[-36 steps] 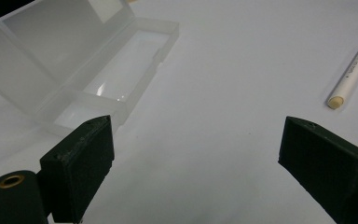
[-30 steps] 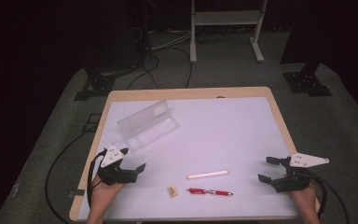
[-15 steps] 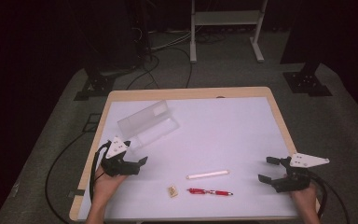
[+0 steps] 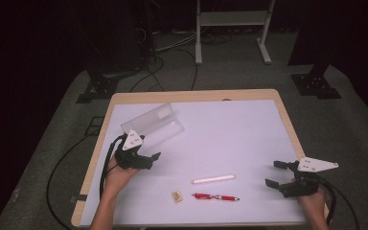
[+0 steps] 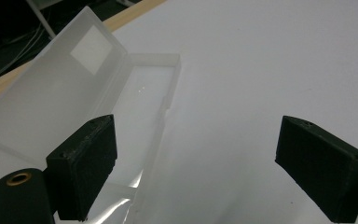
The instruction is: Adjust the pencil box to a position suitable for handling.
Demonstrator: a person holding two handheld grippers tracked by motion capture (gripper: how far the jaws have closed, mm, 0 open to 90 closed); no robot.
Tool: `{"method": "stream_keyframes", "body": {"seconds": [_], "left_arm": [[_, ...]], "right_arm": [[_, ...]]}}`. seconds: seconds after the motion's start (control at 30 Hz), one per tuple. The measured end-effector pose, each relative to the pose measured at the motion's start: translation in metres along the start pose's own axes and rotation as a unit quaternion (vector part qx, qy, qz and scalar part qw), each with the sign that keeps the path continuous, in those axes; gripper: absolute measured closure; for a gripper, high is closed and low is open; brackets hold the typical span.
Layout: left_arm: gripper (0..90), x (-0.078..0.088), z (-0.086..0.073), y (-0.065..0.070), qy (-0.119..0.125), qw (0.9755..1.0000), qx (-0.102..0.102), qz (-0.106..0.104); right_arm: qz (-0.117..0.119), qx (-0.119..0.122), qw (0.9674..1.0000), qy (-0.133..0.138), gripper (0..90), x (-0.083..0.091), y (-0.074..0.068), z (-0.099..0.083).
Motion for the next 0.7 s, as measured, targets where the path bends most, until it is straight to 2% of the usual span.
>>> {"method": "stream_keyframes", "body": {"seconds": [0.13,0.2,0.47,0.7], "left_arm": [[14.1,-0.007,0.004,-0.006,0.009,1.0000,-0.003,0.001],[14.0,-0.009,0.004,-0.007,0.005,1.0000,-0.001,0.000],[15.3,-0.026,0.009,-0.008,-0.009,0.9997,-0.021,-0.006],[18.6,-0.037,0.004,-0.011,-0.023,0.9994,-0.025,-0.010]], "right_arm": [[0.001,0.002,1.0000,-0.003,13.4,0.000,-0.001,0.000],[0.002,0.002,1.0000,-0.003,13.4,0.000,-0.001,0.000],[0.003,0.001,1.0000,-0.004,13.4,0.000,-0.001,-0.001],[0.003,0.002,1.0000,-0.004,13.4,0.000,-0.001,-0.001]]}}
Point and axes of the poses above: each handheld gripper's, and its own axes: x roughly backward along the jaws, z roughly out of its top, y roughly to its right, the point moved 5 cm from there along -x, roughly forward along the jaws, and after that the axes turned 1 degree about -x, right-handed, at the moved point
